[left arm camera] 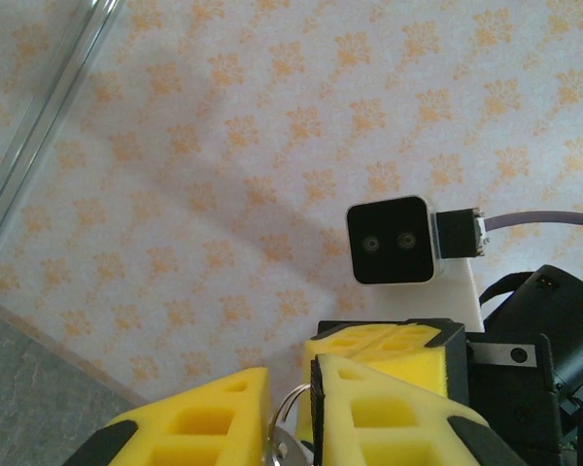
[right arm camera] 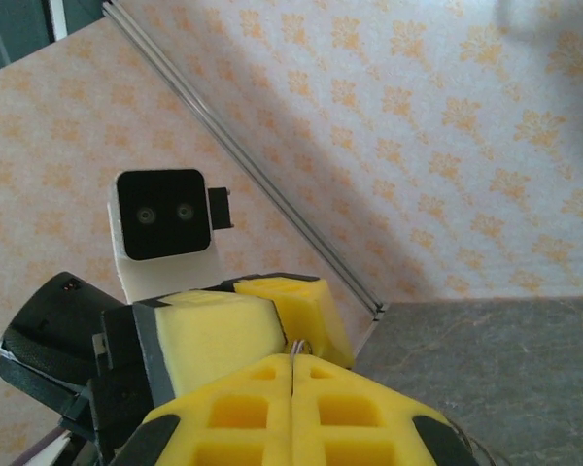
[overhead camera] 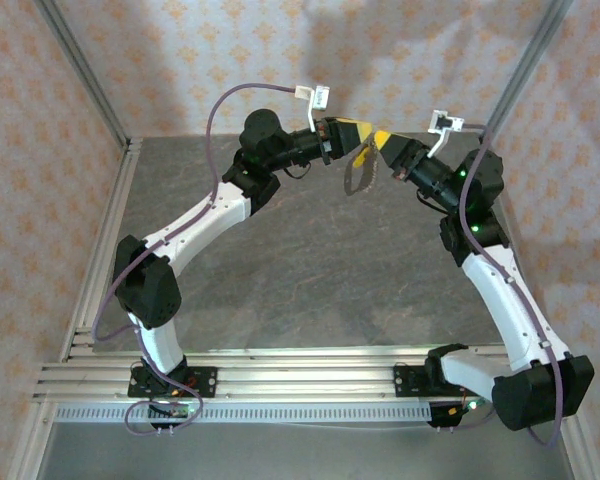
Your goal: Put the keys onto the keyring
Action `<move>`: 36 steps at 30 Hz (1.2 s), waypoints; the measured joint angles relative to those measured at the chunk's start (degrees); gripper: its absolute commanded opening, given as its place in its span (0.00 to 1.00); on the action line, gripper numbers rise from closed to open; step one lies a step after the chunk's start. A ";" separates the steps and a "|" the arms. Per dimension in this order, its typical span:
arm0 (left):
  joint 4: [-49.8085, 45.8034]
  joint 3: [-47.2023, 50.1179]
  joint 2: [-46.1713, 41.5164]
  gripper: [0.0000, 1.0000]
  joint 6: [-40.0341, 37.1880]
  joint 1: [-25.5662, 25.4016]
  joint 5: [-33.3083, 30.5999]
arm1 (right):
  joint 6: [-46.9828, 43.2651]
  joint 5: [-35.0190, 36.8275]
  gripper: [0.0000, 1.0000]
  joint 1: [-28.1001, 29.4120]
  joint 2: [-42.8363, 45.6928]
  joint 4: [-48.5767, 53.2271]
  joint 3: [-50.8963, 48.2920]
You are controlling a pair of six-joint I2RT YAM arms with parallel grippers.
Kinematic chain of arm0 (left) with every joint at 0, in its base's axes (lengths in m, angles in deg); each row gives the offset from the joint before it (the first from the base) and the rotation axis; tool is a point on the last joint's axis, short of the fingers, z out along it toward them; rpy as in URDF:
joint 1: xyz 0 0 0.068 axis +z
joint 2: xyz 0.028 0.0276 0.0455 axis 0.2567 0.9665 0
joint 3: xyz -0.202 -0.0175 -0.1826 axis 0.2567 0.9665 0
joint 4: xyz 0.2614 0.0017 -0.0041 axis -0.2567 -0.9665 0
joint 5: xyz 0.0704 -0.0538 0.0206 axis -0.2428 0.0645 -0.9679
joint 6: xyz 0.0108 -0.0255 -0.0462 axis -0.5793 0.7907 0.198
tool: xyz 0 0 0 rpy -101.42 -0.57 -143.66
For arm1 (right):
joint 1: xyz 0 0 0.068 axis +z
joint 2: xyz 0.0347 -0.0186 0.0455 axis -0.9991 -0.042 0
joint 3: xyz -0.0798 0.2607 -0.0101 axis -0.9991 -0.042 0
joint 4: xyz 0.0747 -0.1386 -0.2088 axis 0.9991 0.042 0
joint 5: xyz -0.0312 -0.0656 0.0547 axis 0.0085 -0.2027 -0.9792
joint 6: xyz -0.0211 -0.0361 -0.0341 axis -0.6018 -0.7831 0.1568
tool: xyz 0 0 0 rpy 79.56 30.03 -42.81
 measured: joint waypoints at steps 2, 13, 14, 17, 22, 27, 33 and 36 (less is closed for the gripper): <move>0.00 0.00 0.00 0.20 0.00 0.09 0.02 | -0.37 -0.35 0.00 -0.17 0.00 0.76 0.02; -1.31 0.00 0.00 0.20 -0.31 0.13 0.52 | -0.83 -1.44 0.00 -1.29 0.00 1.84 0.02; -1.57 0.00 0.00 0.21 -0.44 0.33 0.52 | -0.83 -1.46 0.00 -1.29 0.00 1.84 0.00; -2.03 0.00 -0.02 0.28 -1.07 0.72 0.48 | -0.83 -1.77 0.00 -1.29 0.00 1.84 0.02; -2.45 0.22 -0.02 0.33 -1.44 1.97 0.24 | -0.83 -2.19 0.00 -1.42 0.00 1.84 0.02; -2.56 0.26 -0.02 0.36 -1.46 2.38 0.28 | -0.81 -2.38 0.00 -1.55 0.00 1.81 0.02; -2.23 0.15 0.31 0.40 -0.61 2.38 3.41 | -0.59 -2.54 0.00 -1.55 0.00 1.75 0.00; 0.68 -1.40 2.58 0.35 2.71 2.38 6.62 | -0.57 -2.54 0.00 -1.55 0.00 1.73 0.00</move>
